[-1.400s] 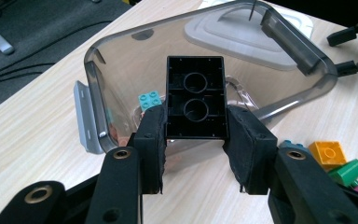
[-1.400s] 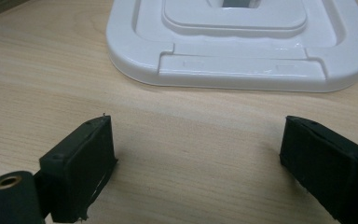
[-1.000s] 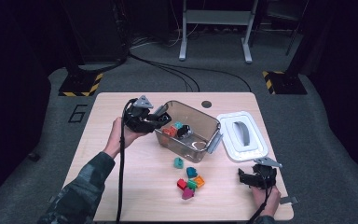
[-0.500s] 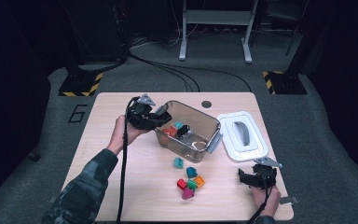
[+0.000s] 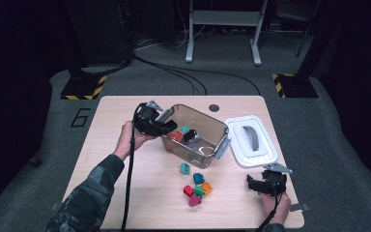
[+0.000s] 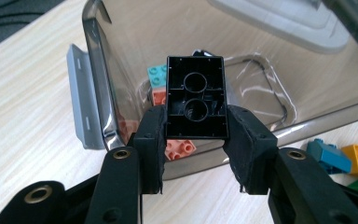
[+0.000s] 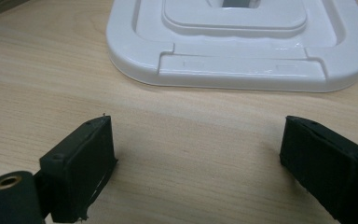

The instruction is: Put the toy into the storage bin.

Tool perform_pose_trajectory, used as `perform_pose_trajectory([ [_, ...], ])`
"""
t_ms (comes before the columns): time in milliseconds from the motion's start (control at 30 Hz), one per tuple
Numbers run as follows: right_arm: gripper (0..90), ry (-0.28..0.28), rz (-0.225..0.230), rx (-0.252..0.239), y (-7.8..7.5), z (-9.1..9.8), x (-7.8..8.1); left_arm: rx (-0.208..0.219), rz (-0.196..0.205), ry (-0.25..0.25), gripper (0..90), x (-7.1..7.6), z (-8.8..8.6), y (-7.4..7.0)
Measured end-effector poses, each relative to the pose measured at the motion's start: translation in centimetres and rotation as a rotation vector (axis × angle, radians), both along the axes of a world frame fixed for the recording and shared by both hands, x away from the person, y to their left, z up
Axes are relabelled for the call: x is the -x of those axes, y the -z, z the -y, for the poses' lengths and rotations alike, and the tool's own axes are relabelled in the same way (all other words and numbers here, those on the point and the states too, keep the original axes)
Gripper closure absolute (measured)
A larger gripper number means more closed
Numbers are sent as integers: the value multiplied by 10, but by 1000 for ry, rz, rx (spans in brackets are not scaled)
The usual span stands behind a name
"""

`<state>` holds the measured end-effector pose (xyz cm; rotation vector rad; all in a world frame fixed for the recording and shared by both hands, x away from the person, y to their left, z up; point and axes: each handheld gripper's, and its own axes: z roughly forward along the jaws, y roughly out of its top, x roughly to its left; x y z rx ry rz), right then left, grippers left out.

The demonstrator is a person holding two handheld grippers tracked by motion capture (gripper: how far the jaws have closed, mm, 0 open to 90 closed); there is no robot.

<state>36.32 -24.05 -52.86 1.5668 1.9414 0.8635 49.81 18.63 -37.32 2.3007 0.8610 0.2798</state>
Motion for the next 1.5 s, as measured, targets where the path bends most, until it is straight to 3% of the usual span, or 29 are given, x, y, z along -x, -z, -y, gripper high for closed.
perform_pose_trajectory([
  [300, 90, 0, 0, 0, 0, 0, 0, -36, -33, 11, 587, -2, 2, 2],
  [533, 91, 0, 0, 0, 0, 0, 0, -14, -37, 1, 537, 1, 0, 0],
  [900, 91, 0, 0, 0, 0, 0, 0, 52, 44, -25, 290, 28, -12, -17],
  [1033, 91, 1, 0, 0, 0, 0, 0, 47, 64, -21, 245, 38, -14, -18],
  [1500, 92, 1, 0, 0, 0, 0, 0, 89, 86, -29, 155, 63, -20, 10],
])
